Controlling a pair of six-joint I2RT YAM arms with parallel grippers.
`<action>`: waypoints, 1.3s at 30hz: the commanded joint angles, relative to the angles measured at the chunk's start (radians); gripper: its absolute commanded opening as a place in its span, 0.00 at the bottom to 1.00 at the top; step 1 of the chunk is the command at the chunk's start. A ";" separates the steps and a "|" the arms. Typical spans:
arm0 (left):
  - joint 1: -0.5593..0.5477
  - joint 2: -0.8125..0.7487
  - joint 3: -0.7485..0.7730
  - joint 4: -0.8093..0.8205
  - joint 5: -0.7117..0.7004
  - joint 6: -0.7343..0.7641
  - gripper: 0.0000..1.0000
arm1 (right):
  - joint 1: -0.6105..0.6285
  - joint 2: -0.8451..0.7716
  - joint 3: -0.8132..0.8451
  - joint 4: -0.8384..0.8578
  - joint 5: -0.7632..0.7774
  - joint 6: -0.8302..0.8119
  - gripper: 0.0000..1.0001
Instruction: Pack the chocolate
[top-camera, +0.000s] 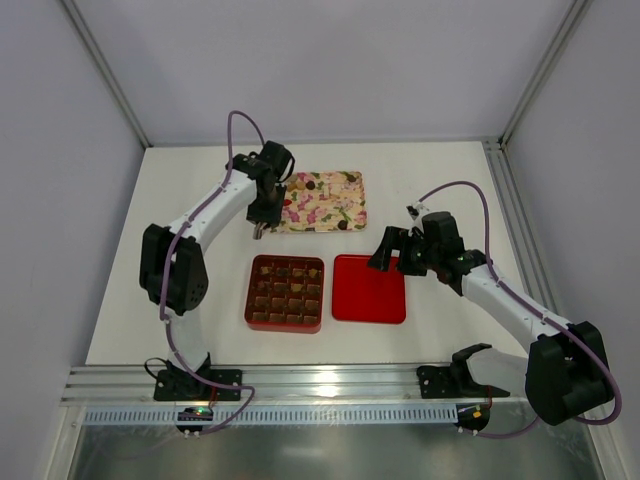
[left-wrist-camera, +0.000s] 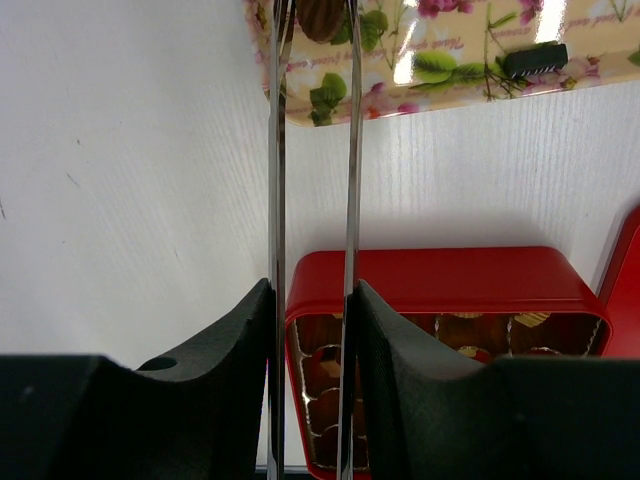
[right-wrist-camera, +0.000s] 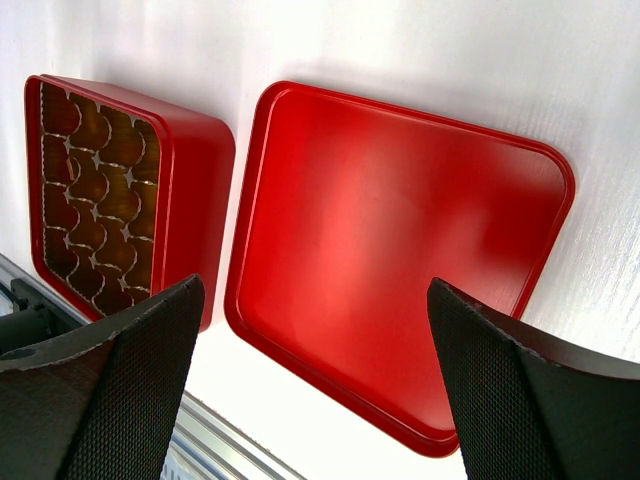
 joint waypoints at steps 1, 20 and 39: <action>0.003 -0.030 -0.001 0.019 0.008 0.009 0.36 | 0.005 -0.006 0.032 0.028 0.000 -0.016 0.92; 0.005 -0.047 -0.007 -0.019 0.032 0.009 0.41 | 0.005 -0.015 0.031 0.029 0.000 -0.010 0.92; 0.005 -0.059 -0.027 -0.024 0.034 0.000 0.31 | 0.005 -0.026 0.026 0.032 -0.003 -0.002 0.92</action>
